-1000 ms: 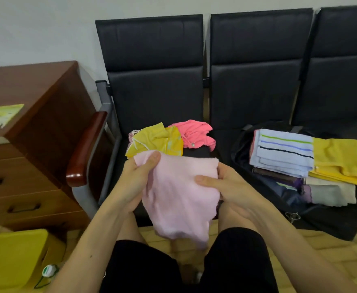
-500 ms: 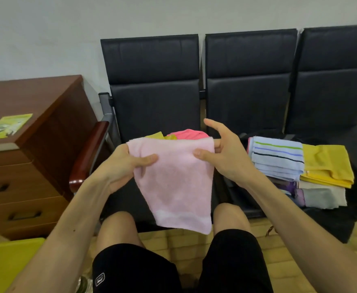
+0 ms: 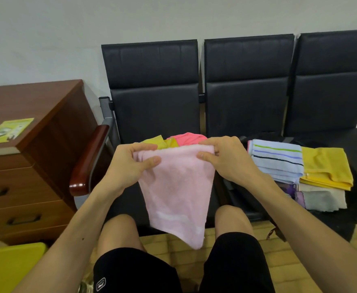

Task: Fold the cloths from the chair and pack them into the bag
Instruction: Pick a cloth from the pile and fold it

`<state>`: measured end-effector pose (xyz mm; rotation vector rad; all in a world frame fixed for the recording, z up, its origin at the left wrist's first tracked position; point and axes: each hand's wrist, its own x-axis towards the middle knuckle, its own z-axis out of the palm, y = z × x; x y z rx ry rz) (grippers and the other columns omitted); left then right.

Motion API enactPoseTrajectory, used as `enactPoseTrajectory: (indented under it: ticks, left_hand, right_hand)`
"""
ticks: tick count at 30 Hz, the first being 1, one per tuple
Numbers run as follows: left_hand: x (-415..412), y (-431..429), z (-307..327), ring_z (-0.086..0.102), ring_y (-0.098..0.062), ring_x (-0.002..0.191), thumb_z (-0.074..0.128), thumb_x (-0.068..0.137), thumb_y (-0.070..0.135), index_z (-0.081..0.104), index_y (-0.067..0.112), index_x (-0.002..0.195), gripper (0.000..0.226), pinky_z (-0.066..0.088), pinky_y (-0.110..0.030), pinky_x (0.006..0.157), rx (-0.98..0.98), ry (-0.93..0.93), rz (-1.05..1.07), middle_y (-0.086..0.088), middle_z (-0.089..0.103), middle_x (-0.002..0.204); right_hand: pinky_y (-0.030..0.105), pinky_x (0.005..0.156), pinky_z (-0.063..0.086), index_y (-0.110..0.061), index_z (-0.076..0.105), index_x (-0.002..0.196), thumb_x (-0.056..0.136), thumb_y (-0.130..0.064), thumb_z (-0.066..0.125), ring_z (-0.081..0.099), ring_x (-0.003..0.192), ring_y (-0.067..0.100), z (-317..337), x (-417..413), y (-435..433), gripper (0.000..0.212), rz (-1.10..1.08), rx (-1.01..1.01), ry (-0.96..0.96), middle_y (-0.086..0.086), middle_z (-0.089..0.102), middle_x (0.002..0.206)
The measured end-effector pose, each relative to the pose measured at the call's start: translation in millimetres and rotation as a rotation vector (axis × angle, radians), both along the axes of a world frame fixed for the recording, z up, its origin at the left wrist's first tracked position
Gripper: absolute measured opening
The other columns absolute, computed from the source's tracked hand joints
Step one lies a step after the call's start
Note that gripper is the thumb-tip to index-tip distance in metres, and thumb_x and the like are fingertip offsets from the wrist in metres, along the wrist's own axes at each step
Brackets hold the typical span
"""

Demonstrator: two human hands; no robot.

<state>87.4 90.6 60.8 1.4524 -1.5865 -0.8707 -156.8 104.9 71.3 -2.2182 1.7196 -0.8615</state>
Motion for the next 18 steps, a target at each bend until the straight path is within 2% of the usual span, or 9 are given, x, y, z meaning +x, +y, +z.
enactPoseTrajectory:
  ticks: [2, 4, 7, 11, 14, 18]
  left_hand:
    - [0.2, -3.2, -3.1, 0.063, -0.016, 0.106, 0.076, 0.082, 0.024, 0.072, 0.025, 0.113, 0.03, 0.057, -0.038, 0.086, -0.04, -0.098, 0.027, 0.01, 0.064, 0.113]
    - [0.4, -4.6, -4.6, 0.064, -0.011, 0.096, 0.075, 0.084, 0.026, 0.074, 0.024, 0.112, 0.028, 0.057, -0.038, 0.085, -0.069, -0.172, 0.043, 0.013, 0.065, 0.102]
    - [-1.6, -4.5, -6.4, 0.062, -0.005, 0.086, 0.077, 0.083, 0.027, 0.075, 0.023, 0.106, 0.023, 0.053, -0.027, 0.074, -0.116, -0.23, 0.085, 0.013, 0.065, 0.094]
    - [-4.8, -2.1, -4.2, 0.061, -0.007, 0.083, 0.082, 0.078, 0.025, 0.076, 0.022, 0.097, 0.02, 0.05, -0.028, 0.075, -0.177, -0.248, 0.15, 0.014, 0.064, 0.087]
    - [-6.9, -0.9, -4.3, 0.057, -0.001, 0.078, 0.084, 0.077, 0.024, 0.077, 0.02, 0.095, 0.02, 0.046, -0.02, 0.07, -0.211, -0.27, 0.189, 0.013, 0.063, 0.084]
    - [-5.5, -0.9, -6.7, 0.05, -0.005, 0.078, 0.085, 0.074, 0.026, 0.078, 0.019, 0.093, 0.02, 0.042, -0.017, 0.069, -0.275, -0.343, 0.203, 0.004, 0.059, 0.088]
  right_hand:
    - [0.043, 0.086, 0.052, -0.02, 0.074, 0.1, 0.093, -0.04, 0.062, 0.06, 0.089, 0.02, -3.1, -2.0, -4.9, 0.025, -0.018, 0.035, 0.067, -0.003, 0.072, 0.095]
    - [0.038, 0.087, 0.051, -0.019, 0.074, 0.103, 0.094, -0.041, 0.061, 0.061, 0.088, 0.02, -3.5, -2.3, -7.2, 0.027, -0.014, 0.041, 0.107, 0.0, 0.072, 0.094]
    - [0.033, 0.088, 0.047, -0.017, 0.074, 0.107, 0.095, -0.039, 0.06, 0.061, 0.09, 0.02, -0.5, -1.9, -8.3, 0.029, -0.014, 0.025, 0.142, 0.004, 0.073, 0.098]
    - [0.038, 0.08, 0.052, -0.019, 0.075, 0.103, 0.093, -0.037, 0.064, 0.061, 0.082, 0.02, 1.2, -0.8, -8.8, 0.023, -0.039, 0.009, 0.142, 0.004, 0.072, 0.089]
    - [0.04, 0.076, 0.054, -0.021, 0.074, 0.1, 0.091, -0.038, 0.066, 0.062, 0.077, 0.02, 0.3, -0.3, -6.4, 0.02, -0.077, -0.02, 0.165, 0.001, 0.069, 0.082]
    - [0.038, 0.073, 0.053, -0.021, 0.075, 0.093, 0.088, -0.036, 0.07, 0.056, 0.078, 0.015, -7.4, -6.8, -4.9, 0.017, -0.075, -0.064, 0.126, -0.002, 0.06, 0.086]
